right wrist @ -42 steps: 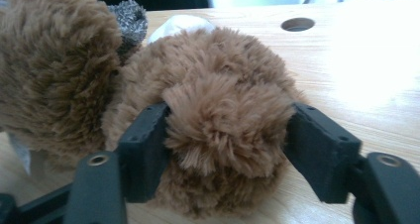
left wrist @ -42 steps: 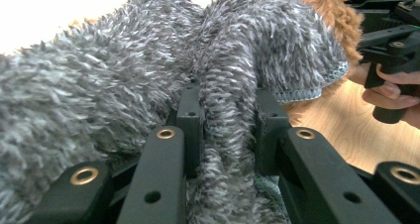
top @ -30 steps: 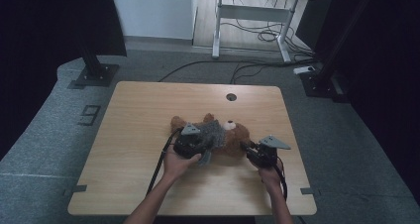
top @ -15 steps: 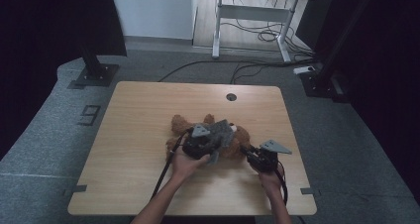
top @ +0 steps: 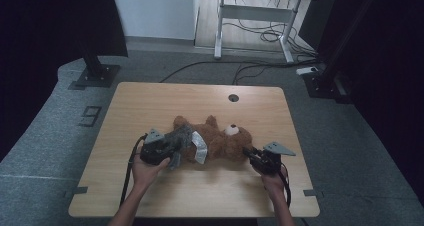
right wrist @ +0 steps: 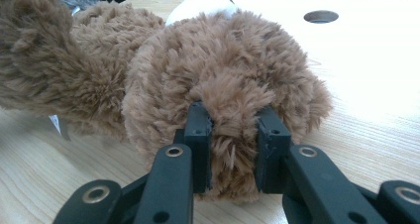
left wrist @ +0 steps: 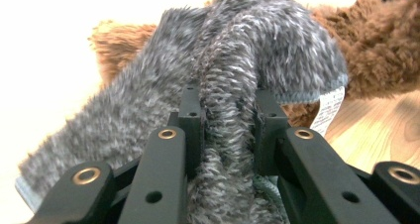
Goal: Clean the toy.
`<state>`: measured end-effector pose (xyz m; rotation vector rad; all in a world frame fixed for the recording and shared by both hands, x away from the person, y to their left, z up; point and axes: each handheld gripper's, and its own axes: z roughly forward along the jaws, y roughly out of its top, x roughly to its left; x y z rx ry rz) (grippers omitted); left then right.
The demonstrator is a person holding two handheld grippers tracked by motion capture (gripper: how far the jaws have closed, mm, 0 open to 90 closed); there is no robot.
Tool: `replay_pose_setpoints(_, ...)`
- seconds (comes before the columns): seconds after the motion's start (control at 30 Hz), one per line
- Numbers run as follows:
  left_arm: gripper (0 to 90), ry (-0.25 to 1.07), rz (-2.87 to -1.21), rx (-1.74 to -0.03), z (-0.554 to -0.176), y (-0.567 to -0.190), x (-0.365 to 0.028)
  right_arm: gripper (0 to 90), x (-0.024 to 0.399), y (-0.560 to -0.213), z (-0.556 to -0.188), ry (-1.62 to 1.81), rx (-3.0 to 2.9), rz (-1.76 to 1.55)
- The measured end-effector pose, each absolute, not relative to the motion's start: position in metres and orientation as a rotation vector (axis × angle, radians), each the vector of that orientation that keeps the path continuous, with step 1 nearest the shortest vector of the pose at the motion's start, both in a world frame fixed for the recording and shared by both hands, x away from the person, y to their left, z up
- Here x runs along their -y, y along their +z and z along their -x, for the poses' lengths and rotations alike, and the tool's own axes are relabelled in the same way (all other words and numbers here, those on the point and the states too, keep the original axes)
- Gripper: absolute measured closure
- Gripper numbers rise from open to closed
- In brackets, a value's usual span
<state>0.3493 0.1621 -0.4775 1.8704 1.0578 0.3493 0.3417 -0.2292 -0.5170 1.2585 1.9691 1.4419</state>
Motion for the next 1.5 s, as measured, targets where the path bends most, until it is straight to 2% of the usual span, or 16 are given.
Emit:
replay_pose_setpoints(0.13,71.0,0.377,-1.882,-0.975,-0.345,-0.460,-0.136,72.5,0.229,-0.517,-0.342,1.442,-1.966,-1.258)
replay_pose_setpoints(0.27,71.0,0.359,-1.933,-0.874,-0.347,-0.444,-0.089,72.5,0.229,-0.517,-0.341,1.441,-1.968,-1.251)
replay_pose_setpoints(0.4,70.8,0.321,-1.989,-0.857,-0.357,-0.449,-0.051,72.5,0.229,-0.518,-0.340,1.445,-1.968,-1.254)
replay_pose_setpoints(0.5,70.7,0.316,-2.017,-0.877,-0.361,-0.462,-0.041,72.4,0.229,-0.518,-0.340,1.449,-1.971,-1.253)
replay_pose_setpoints(0.63,71.1,0.263,-1.979,-0.894,-0.362,-0.475,-0.054,72.4,0.230,-0.518,-0.340,1.459,-1.977,-1.250)
replay_pose_setpoints(1.0,71.2,0.393,-1.961,-0.948,-0.344,-0.470,-0.114,72.3,0.231,-0.518,-0.340,1.460,-1.982,-1.246)
replay_pose_setpoints(1.2,71.1,0.411,-1.939,-1.030,-0.343,-0.481,-0.150,72.3,0.232,-0.518,-0.340,1.465,-1.981,-1.244)
replay_pose_setpoints(1.37,71.0,0.412,-1.917,-1.087,-0.344,-0.486,-0.167,72.3,0.232,-0.518,-0.340,1.465,-1.982,-1.243)
replay_pose_setpoints(1.5,71.0,0.425,-1.898,-1.072,-0.343,-0.475,-0.167,72.2,0.232,-0.518,-0.341,1.466,-1.981,-1.245)
